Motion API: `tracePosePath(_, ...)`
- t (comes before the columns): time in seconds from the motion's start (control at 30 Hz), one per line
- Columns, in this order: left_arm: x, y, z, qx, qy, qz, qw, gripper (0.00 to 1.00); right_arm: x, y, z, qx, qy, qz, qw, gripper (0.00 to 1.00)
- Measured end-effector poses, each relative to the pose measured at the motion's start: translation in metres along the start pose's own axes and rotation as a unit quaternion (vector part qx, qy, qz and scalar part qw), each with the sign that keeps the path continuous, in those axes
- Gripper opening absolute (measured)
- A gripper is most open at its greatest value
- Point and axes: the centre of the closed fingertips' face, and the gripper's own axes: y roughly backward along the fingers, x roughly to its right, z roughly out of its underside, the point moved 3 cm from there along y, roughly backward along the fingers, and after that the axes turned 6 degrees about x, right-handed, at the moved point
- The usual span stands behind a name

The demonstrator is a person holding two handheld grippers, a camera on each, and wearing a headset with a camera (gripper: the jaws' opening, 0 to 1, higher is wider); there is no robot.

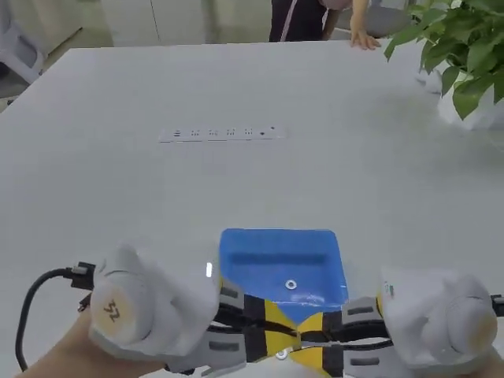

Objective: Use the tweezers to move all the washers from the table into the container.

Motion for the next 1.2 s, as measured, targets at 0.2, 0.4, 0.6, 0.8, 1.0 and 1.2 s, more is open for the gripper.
tracePosePath(0.2,-0.004,-0.002,-0.009,0.009,0.017,0.014,0.9997,0.00,-0.001,0.003,-0.005,0.018,-0.022,0.007,0.9996,0.07)
tracePosePath(0.4,-0.005,-0.008,-0.005,-0.005,0.005,0.027,0.9996,0.00,0.000,-0.001,0.004,-0.004,-0.018,0.008,0.9998,0.07)
tracePosePath(0.6,-0.003,-0.006,-0.006,-0.008,0.014,0.049,0.9986,0.00,-0.001,0.000,0.002,-0.003,-0.049,0.012,0.9987,0.09)
tracePosePath(0.8,-0.002,-0.007,-0.006,-0.009,0.032,0.074,0.9967,0.00,-0.008,-0.002,-0.017,0.036,-0.074,-0.010,0.9965,0.28)
tracePosePath(1.0,-0.001,-0.008,-0.007,-0.014,0.032,0.071,0.9968,0.00,-0.011,-0.007,-0.007,-0.011,-0.041,-0.015,0.9990,0.10)
tracePosePath(1.2,0.003,-0.008,-0.008,-0.017,0.027,0.073,0.9969,0.00,-0.016,-0.004,-0.004,-0.043,-0.023,-0.003,0.9988,0.14)
